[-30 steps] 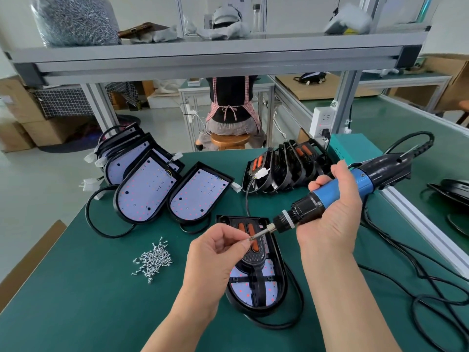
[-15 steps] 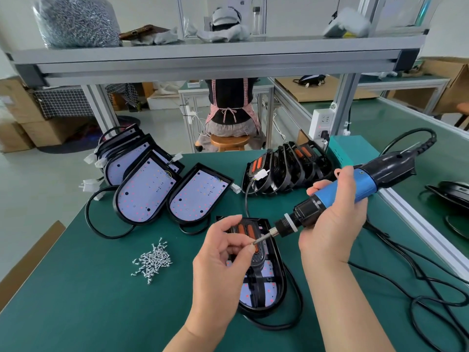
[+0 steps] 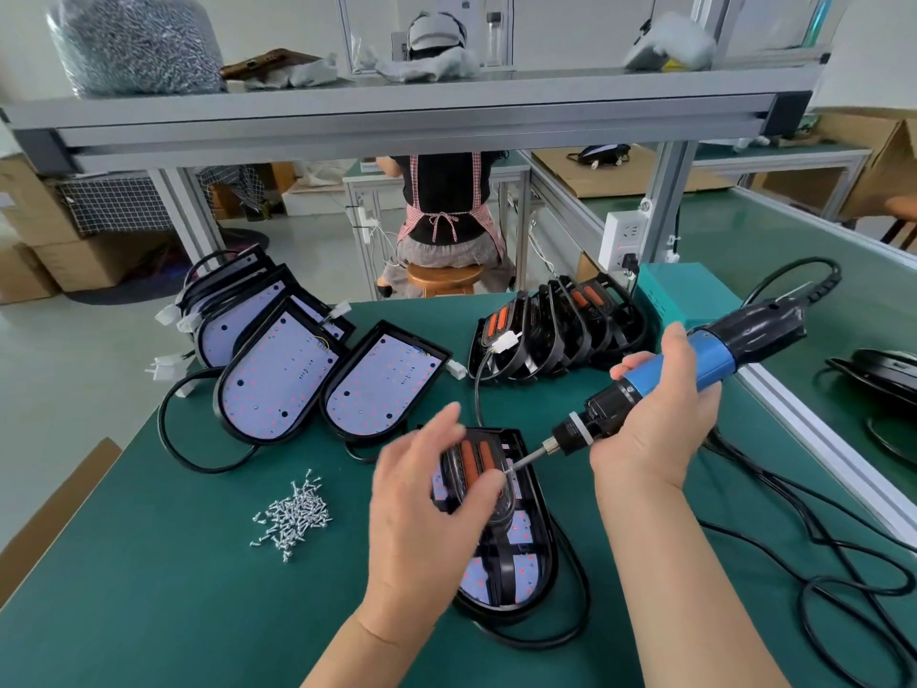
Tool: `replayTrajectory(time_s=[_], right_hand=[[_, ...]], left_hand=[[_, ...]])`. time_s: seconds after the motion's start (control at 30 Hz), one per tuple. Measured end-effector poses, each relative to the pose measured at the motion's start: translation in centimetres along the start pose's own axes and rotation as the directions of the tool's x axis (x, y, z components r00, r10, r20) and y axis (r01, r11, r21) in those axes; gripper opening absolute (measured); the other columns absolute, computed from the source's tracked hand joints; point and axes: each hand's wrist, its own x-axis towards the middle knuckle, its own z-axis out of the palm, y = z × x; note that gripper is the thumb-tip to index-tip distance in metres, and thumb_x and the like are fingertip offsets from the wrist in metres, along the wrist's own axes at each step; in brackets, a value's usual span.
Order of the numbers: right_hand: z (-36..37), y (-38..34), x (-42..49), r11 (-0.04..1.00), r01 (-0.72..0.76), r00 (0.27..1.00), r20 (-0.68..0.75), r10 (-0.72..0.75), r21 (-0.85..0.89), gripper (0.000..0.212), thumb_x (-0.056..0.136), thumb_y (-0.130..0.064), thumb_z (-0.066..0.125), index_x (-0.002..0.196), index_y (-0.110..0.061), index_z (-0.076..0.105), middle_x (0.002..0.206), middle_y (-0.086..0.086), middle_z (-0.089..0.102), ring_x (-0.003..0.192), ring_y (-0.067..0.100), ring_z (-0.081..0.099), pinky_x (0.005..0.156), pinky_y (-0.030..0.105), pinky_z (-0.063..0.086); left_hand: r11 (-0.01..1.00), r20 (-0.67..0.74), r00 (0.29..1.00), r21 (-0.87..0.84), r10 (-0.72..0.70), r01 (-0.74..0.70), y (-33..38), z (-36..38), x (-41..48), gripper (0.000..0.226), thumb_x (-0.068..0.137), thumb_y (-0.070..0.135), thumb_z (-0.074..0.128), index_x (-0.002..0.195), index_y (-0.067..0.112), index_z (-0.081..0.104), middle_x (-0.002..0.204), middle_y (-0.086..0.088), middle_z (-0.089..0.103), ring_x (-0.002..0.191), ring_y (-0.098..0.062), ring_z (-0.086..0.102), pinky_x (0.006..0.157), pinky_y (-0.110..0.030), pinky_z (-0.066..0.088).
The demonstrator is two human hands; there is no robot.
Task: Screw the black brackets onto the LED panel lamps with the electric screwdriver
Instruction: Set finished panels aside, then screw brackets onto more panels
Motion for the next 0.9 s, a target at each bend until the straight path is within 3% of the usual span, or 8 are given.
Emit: replayTrajectory(time_s=[0.07,0.13,0.2,0.3,0.43,0.6,0.7,0.9], right_hand=[[0.3,0.1,0.8,0.999,0.048,0.999,0.015,-0.048,-0.009,0.022,0.09,-0.029,0.07,0.103,-0.017,0.057,0.067,0.002,0.056,0.061,0.016,0.055,0.065,0.029,0.051],[0.8,0.3,1.6,0.996,0.091,0.995,0.047,-0.09,-0.024,0.02,0.091,-0.026,0.07,0.103,-0.018,0.056,0.071,0.004,0.056,0.061,0.017,0.054,0.065,0.031,0.051],[1.4,0.7,2.2,0.989,0.134,0.988,0.078,-0.13,-0.054,0.021,0.089,-0.024,0.07,0.102,-0.017,0.056,0.075,0.008,0.057,0.06,0.018,0.054,0.063,0.031,0.051],[2.3,1.8,3.0,0.972,0.213,0.971,0.128,-0.2,-0.103,0.022,0.09,-0.018,0.071,0.102,-0.011,0.055,0.075,0.007,0.057,0.057,0.017,0.054,0.057,0.028,0.05],[3.0,3.5,3.2,0.933,0.28,0.948,0.22,-0.232,-0.224,0.02,0.086,-0.028,0.073,0.094,-0.021,0.056,0.066,-0.002,0.059,0.053,0.015,0.057,0.054,0.026,0.049],[3.6,4.5,3.0,0.899,0.325,0.921,0.314,-0.23,-0.294,0.02,0.082,-0.04,0.072,0.089,-0.03,0.055,0.076,0.01,0.058,0.058,0.02,0.056,0.055,0.028,0.049],[3.7,4.9,3.0,0.881,0.342,0.916,0.327,-0.234,-0.328,0.021,0.081,-0.041,0.072,0.089,-0.03,0.055,0.076,0.008,0.059,0.059,0.023,0.057,0.056,0.035,0.051],[3.9,5.2,2.7,0.853,0.372,0.899,0.371,-0.233,-0.365,0.023,0.081,-0.041,0.071,0.09,-0.028,0.055,0.077,0.004,0.058,0.072,0.043,0.058,0.064,0.05,0.056]], left_hand=[[0.978,-0.012,0.978,-0.006,-0.209,0.209,-1.0,-0.3,1.1,0.068,0.079,0.046,0.075,0.14,0.039,0.045,0.121,0.026,0.049,0.124,-0.004,0.045,0.104,-0.022,0.037],[0.893,0.11,0.888,-0.018,-0.446,0.45,-1.9,-0.4,2.3,0.082,0.078,0.05,0.076,0.146,0.034,0.034,0.125,0.012,0.046,0.119,-0.013,0.05,0.098,-0.032,0.041],[0.825,0.266,0.795,0.005,-0.545,0.565,-2.5,-0.2,3.1,0.094,0.075,0.055,0.078,0.15,0.029,0.029,0.129,0.007,0.054,0.117,-0.016,0.055,0.096,-0.031,0.041],[0.807,0.396,0.742,-0.003,-0.541,0.59,-3.2,0.1,3.9,0.09,0.06,0.053,0.083,0.137,0.023,0.046,0.123,0.007,0.067,0.111,-0.014,0.064,0.1,-0.033,0.048],[0.78,0.459,0.722,-0.094,-0.517,0.619,-3.8,0.4,4.4,0.05,0.07,0.025,0.088,0.111,0.02,0.06,0.094,0.007,0.077,0.086,-0.011,0.074,0.077,-0.027,0.056],[0.767,0.444,0.737,-0.155,-0.509,0.623,-3.6,0.6,4.2,0.039,0.076,0.016,0.084,0.107,0.019,0.06,0.087,0.011,0.077,0.078,-0.008,0.074,0.056,-0.011,0.052],[0.764,0.439,0.738,-0.16,-0.512,0.625,-3.6,0.7,4.2,0.039,0.076,0.016,0.084,0.107,0.019,0.06,0.087,0.01,0.077,0.078,-0.008,0.074,0.057,-0.012,0.052],[0.762,0.44,0.735,-0.157,-0.516,0.628,-3.8,0.7,4.2,0.052,0.062,0.029,0.087,0.107,0.021,0.061,0.091,0.008,0.077,0.085,-0.012,0.074,0.079,-0.03,0.055]])
